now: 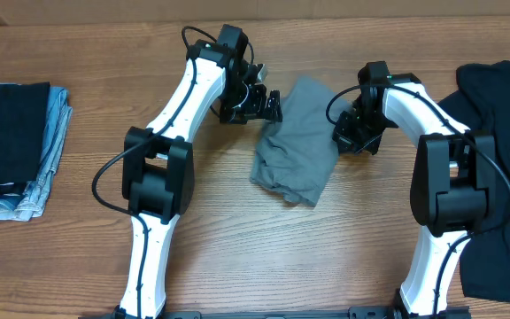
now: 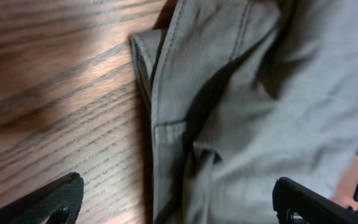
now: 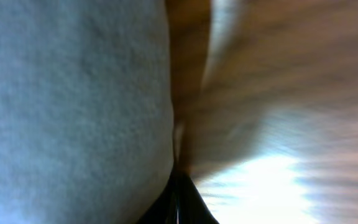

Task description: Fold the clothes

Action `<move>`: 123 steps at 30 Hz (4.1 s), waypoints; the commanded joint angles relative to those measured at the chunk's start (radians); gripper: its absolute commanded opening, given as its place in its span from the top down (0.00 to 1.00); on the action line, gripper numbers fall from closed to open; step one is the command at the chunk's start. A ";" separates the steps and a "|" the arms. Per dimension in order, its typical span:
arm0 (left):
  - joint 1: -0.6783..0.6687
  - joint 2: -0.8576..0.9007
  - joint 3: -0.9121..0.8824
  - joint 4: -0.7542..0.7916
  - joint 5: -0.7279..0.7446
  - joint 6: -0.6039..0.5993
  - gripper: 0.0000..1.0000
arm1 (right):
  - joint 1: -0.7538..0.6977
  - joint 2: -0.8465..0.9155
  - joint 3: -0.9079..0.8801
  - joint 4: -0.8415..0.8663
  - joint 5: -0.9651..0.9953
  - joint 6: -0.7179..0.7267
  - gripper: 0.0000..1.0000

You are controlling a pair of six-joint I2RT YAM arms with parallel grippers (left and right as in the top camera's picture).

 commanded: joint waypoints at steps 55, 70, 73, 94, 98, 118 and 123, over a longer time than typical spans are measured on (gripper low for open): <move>0.357 -0.267 0.255 -0.042 0.068 -0.190 0.96 | 0.015 0.011 -0.031 -0.019 -0.038 -0.239 0.42; 1.074 -0.359 0.254 -0.206 0.129 -0.321 0.96 | 0.015 0.011 -0.061 -0.019 -0.027 -0.239 0.32; 1.169 -0.359 0.254 -0.205 0.128 -0.293 0.96 | 0.015 0.011 -0.061 -0.019 -0.027 -0.239 0.32; 1.210 -0.359 -0.232 0.472 0.180 -0.665 0.96 | 0.019 0.011 -0.061 -0.110 -0.050 -0.239 0.31; 1.204 -0.359 -0.368 0.544 0.208 -0.655 0.96 | 0.019 0.011 -0.061 -0.105 -0.050 -0.239 0.31; 1.307 -0.563 -0.371 0.361 0.091 -0.364 0.34 | 0.019 0.011 -0.061 -0.077 -0.050 -0.239 0.32; 1.289 -0.657 -0.357 0.434 0.160 -0.306 0.62 | 0.019 0.011 -0.061 -0.071 -0.051 -0.239 0.32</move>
